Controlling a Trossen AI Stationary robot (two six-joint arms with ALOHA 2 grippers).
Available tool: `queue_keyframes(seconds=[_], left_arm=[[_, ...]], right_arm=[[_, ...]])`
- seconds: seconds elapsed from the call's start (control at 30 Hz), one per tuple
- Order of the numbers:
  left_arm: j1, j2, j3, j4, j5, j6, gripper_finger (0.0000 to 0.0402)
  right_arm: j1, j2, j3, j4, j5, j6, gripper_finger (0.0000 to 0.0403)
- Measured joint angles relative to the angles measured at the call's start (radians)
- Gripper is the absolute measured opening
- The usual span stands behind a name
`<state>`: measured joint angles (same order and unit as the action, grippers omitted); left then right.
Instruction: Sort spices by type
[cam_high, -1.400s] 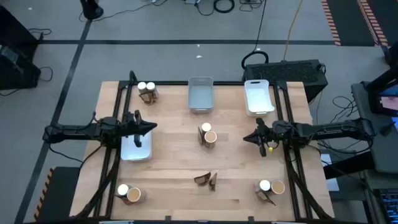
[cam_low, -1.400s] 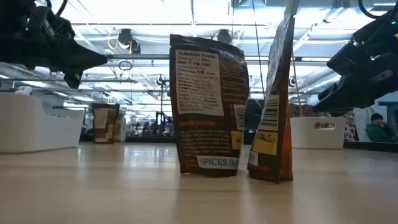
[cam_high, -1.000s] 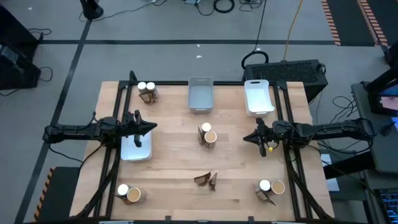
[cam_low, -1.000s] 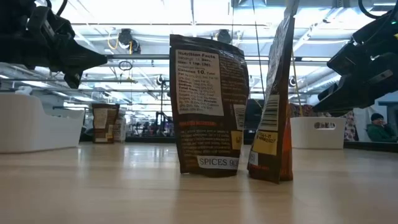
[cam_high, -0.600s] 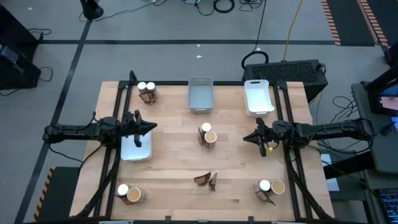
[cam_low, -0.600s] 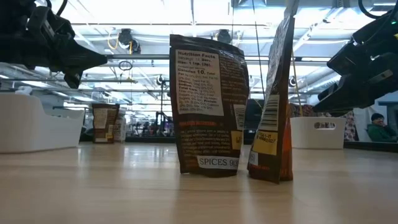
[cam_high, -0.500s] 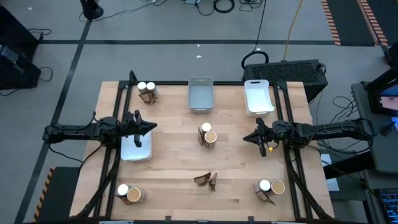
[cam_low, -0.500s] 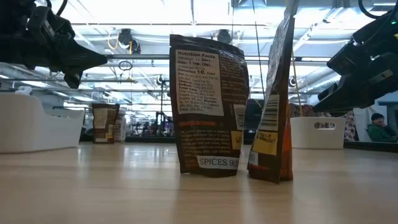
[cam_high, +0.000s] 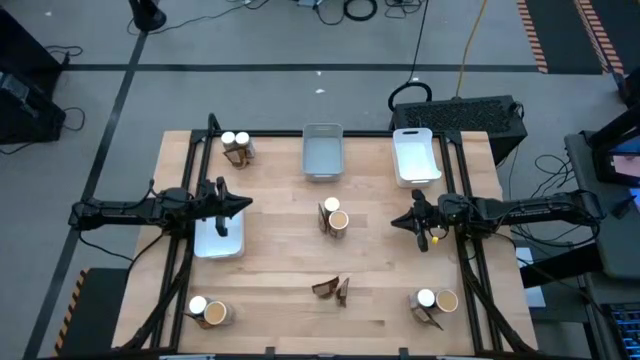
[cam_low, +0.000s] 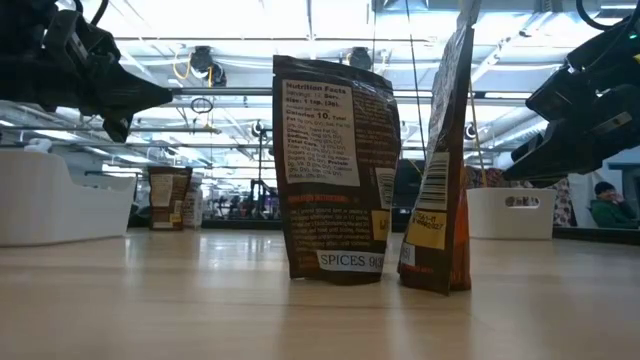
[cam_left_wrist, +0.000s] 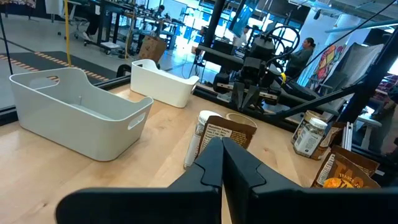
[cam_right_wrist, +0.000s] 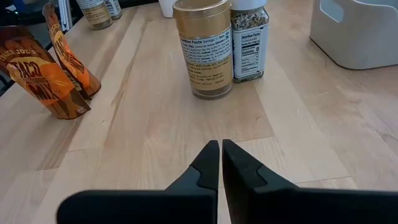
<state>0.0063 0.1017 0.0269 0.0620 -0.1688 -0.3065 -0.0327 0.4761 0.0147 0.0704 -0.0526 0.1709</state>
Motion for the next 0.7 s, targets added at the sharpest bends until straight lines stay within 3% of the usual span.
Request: queue_keyframes(seconds=[0.7], left_arm=[[0.000,0.000,0.000,0.000,0.000,0.000,0.0006]], right_arm=[[-0.003,0.004,0.000,0.043,0.023,-0.028,0.0000]])
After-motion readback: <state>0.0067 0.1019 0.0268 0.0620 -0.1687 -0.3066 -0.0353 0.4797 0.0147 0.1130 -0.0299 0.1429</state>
